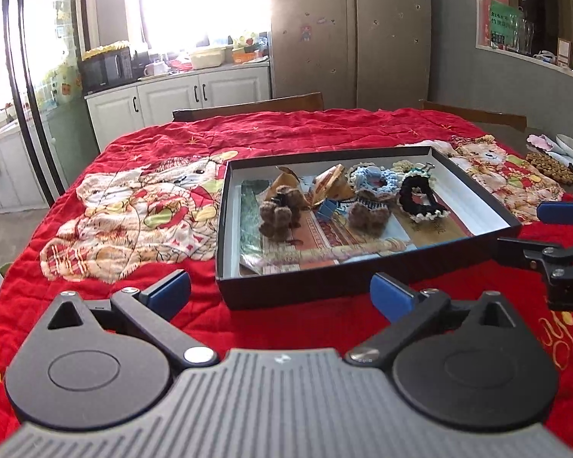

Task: Organize objects

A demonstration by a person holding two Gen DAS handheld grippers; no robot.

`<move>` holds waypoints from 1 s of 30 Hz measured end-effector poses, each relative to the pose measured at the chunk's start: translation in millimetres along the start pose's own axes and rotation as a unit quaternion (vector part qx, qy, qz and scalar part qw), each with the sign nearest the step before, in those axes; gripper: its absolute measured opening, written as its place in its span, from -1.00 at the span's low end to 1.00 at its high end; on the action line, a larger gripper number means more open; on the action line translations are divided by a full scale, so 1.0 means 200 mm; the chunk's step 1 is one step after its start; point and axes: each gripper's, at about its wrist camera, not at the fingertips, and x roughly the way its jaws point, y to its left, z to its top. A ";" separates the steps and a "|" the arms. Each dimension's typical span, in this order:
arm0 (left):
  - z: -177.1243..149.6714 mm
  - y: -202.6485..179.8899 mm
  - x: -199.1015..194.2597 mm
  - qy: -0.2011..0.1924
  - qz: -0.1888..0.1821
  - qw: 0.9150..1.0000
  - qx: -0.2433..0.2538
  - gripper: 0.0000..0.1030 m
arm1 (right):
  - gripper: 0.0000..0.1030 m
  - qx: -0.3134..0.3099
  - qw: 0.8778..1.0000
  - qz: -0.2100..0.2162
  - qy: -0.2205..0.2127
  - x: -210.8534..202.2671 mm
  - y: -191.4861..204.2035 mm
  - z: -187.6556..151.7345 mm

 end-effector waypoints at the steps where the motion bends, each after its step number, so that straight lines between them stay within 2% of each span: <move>1: -0.01 0.00 -0.01 0.000 -0.001 1.000 -0.001 1.00 | 0.51 0.002 1.000 -0.001 0.001 -0.01 0.00 -0.01; 10: -0.07 -0.04 -0.09 -0.003 0.004 1.000 -0.011 1.00 | 0.55 0.027 0.999 -0.010 0.013 -0.07 -0.02 -0.08; 30: -0.18 -0.08 -0.14 0.004 0.005 1.000 -0.012 1.00 | 0.62 0.064 0.997 -0.023 0.033 -0.11 -0.03 -0.23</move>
